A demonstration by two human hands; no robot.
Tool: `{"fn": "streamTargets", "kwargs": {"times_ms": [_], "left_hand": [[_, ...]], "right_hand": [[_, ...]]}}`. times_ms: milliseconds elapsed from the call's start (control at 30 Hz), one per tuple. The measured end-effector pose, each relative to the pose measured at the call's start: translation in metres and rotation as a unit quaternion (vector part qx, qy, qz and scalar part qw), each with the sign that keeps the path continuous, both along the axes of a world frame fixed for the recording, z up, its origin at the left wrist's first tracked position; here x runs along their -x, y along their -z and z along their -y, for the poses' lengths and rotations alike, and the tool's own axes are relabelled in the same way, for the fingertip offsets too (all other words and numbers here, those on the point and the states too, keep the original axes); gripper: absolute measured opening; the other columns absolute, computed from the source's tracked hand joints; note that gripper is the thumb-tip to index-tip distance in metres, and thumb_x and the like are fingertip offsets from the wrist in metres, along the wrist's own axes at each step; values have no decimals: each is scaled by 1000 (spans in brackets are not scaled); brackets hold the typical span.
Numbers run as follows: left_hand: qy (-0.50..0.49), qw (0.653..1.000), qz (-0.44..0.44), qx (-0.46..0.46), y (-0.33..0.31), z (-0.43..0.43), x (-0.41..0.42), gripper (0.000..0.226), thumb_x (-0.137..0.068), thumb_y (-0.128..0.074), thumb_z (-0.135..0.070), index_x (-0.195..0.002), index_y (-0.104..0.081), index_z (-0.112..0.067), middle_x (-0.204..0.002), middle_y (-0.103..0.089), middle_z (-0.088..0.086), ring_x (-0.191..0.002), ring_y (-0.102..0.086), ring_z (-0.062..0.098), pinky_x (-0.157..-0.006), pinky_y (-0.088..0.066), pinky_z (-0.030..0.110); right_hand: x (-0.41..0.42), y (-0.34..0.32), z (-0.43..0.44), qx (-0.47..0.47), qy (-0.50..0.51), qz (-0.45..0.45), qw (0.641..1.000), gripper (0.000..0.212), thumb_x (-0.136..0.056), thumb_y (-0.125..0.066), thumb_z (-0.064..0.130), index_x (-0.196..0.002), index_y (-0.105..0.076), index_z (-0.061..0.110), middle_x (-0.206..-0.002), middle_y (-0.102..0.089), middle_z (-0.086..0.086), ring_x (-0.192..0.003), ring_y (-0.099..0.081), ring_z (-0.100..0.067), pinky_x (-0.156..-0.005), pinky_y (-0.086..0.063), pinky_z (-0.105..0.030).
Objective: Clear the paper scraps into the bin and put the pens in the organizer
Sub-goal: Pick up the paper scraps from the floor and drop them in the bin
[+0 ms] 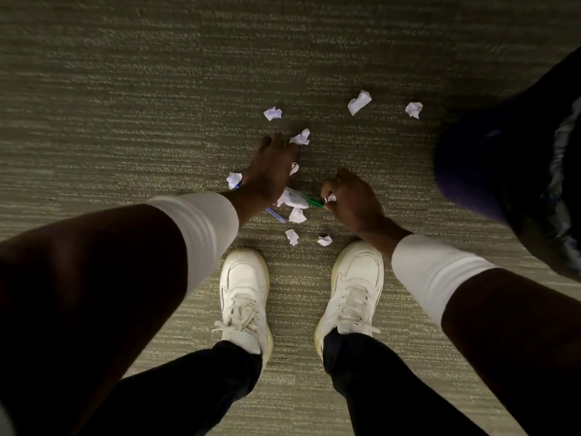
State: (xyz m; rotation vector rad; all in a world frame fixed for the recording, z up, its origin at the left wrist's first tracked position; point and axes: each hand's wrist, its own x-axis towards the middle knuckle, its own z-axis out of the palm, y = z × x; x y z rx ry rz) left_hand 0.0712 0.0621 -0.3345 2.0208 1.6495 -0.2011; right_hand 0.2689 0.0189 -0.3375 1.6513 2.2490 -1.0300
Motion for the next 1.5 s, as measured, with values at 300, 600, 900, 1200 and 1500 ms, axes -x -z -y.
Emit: {"fn": "streamTargets", "kwargs": {"times_ms": [300,600,900,1200,1500], "left_hand": [[-74,996,26,-41,-59,0,12,26,-87,-55,11,-102,-72,-2,-110,-64,25,-107,-61,42,-87,-49,47],[-87,996,25,-22,-158,8,10,17,-88,-64,4,-103,-71,-3,-115,-62,21,-114,-58,40,-92,-47,46],[-197,959,203,5,-267,35,-76,10,-73,-72,1,-81,-74,-5,-91,-73,12,-85,-69,31,-75,-55,42],[-268,934,229,51,-306,24,-199,15,-84,-70,-2,-90,-77,-15,-97,-77,9,-90,-72,26,-80,-58,36],[-218,943,247,41,-306,-8,-290,29,-92,-67,-11,-120,-69,-3,-127,-70,16,-123,-63,32,-101,-46,34]], "right_hand": [[-17,-55,33,-27,146,-24,989,18,-85,-74,7,-102,-72,15,-109,-62,-13,-99,-64,-31,-79,-55,-35],[-21,-149,56,-34,198,-42,979,23,-83,-82,13,-103,-73,15,-109,-62,-11,-89,-67,-28,-77,-59,-35],[-39,-260,72,-38,333,-79,939,22,-86,-76,7,-107,-73,15,-112,-63,-6,-89,-70,-27,-84,-59,-47],[-115,-317,43,-149,503,-59,850,25,-81,-60,3,-101,-73,7,-96,-72,-10,-73,-67,-20,-72,-54,-27],[-207,-305,2,-113,648,-16,753,29,-89,-62,19,-113,-77,15,-107,-79,-13,-103,-74,-31,-93,-59,-39]]}}
